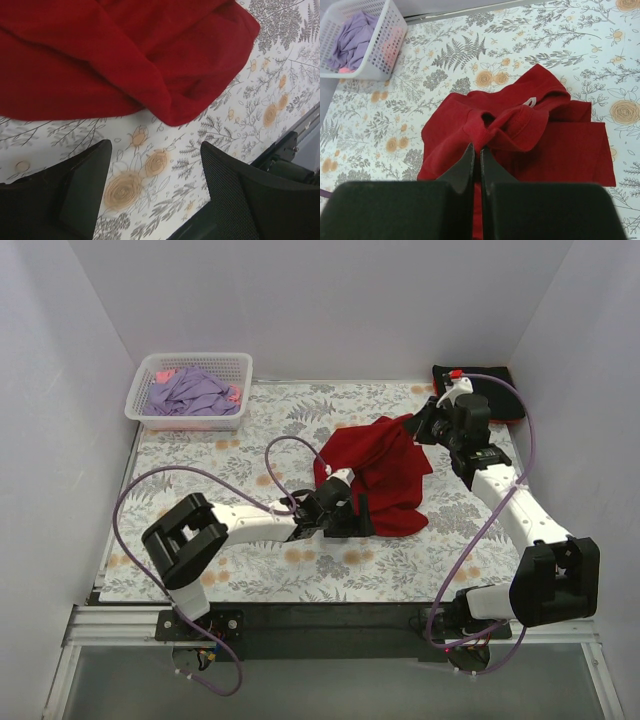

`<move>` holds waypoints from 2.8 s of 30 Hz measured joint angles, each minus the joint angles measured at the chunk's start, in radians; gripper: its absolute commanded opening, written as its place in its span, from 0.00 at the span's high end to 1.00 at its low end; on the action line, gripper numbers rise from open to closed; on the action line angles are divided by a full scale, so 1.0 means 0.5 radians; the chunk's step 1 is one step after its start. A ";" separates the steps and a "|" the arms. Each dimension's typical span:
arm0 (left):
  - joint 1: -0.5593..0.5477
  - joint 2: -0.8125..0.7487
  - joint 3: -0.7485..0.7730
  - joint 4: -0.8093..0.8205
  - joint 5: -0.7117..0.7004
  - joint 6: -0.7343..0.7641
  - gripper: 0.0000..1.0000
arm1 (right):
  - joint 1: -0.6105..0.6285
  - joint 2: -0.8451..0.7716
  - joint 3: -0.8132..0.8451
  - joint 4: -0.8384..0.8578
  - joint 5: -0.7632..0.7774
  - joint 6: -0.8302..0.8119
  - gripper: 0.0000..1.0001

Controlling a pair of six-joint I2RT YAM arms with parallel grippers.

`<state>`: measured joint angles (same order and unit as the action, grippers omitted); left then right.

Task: Fold and stack the t-shirts
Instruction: Flatten the tshirt out

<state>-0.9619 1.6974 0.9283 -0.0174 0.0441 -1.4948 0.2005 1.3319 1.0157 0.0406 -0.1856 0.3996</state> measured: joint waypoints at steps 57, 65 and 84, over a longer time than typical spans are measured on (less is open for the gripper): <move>0.793 -1.861 0.346 -0.891 -1.104 1.324 1.00 | -0.880 -1.012 0.238 -0.827 -0.540 -0.062 0.99; 0.793 -1.799 0.957 -0.929 -1.052 1.557 1.00 | -0.879 -1.125 0.887 -1.025 -0.483 -0.197 0.99; 0.951 -0.491 0.784 -0.115 -1.098 2.129 0.93 | -0.872 -0.350 0.539 -0.955 -0.380 -0.242 0.91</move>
<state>-0.4862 1.4517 1.3205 -0.0750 -0.5049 -0.4305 -0.2356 1.1568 1.2854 -0.4370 -0.3756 0.2787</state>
